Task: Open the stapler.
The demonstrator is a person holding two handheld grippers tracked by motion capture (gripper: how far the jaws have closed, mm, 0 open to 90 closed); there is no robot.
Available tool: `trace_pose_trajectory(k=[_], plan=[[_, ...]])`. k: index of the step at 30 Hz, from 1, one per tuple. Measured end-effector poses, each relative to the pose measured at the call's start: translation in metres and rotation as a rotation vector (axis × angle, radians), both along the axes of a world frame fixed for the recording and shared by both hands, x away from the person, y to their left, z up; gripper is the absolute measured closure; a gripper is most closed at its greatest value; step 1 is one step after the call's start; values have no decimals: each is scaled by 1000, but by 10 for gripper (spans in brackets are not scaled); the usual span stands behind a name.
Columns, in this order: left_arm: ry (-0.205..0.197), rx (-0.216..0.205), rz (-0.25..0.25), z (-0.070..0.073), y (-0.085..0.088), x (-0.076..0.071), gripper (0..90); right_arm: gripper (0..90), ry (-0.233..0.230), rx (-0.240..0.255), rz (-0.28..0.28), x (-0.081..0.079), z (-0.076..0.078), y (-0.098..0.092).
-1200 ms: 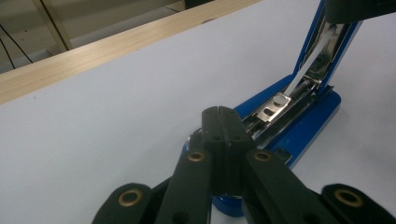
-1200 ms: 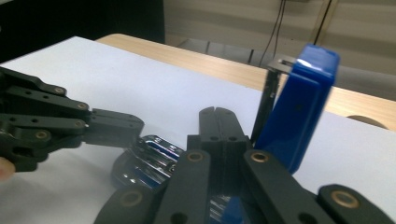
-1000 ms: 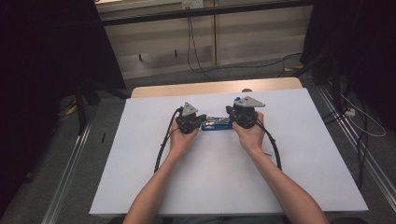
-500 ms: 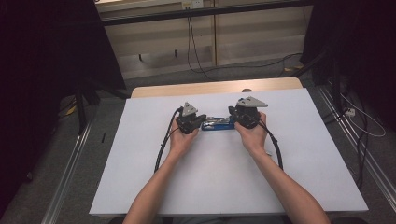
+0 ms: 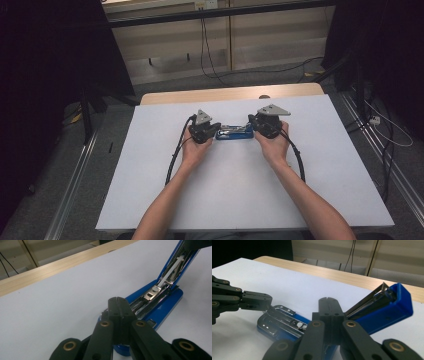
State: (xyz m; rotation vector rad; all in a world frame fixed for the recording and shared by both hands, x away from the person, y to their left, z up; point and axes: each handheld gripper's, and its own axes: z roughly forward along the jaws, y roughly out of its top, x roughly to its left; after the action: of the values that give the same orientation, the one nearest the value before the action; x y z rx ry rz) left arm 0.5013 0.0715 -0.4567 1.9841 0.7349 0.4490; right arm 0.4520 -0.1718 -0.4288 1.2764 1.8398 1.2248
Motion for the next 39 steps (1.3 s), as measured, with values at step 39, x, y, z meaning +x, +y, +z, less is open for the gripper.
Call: trace_pose_trajectory(k=[39], plan=[[-9,-3,12,-2,-2,-1,900,900,80,-41,-61,-1,-22,-29]])
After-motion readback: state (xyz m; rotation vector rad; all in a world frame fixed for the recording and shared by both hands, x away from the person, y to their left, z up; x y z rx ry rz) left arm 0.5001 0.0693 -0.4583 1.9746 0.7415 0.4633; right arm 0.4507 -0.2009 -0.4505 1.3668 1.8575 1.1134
